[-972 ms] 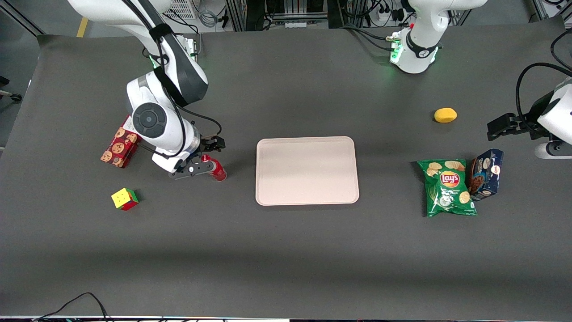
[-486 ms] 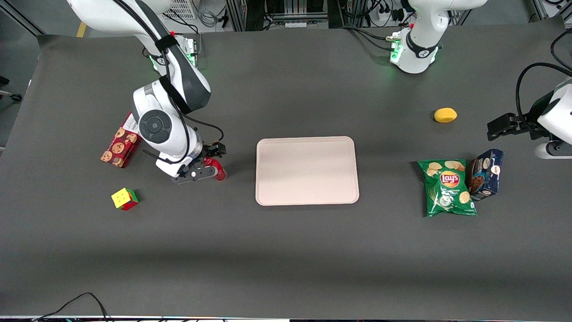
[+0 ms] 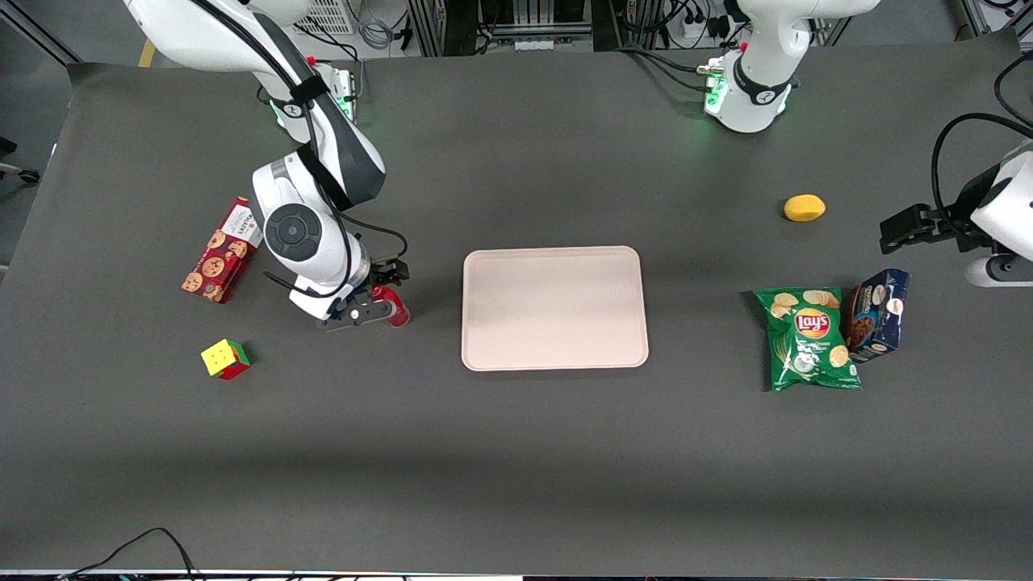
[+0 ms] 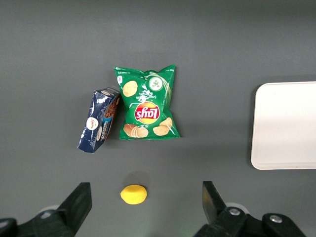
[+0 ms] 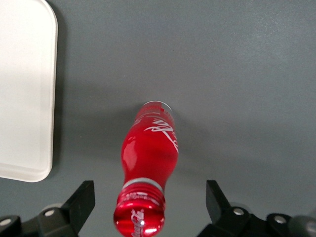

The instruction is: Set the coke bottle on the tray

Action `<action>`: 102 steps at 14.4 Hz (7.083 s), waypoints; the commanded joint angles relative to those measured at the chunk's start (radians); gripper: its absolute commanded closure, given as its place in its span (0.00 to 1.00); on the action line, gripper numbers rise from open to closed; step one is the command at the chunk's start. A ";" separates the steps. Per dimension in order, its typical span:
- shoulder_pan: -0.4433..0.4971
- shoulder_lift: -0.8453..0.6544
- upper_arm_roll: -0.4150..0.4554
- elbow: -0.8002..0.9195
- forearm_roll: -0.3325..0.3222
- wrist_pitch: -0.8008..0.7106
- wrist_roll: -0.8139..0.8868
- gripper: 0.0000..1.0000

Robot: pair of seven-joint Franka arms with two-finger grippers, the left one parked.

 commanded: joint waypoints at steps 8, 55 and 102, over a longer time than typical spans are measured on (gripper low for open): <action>-0.006 -0.027 0.004 -0.017 -0.015 0.018 0.008 0.35; 0.126 0.292 0.173 0.496 -0.118 -0.117 0.402 1.00; -0.276 -0.412 -0.105 0.226 -0.046 -0.445 0.016 0.00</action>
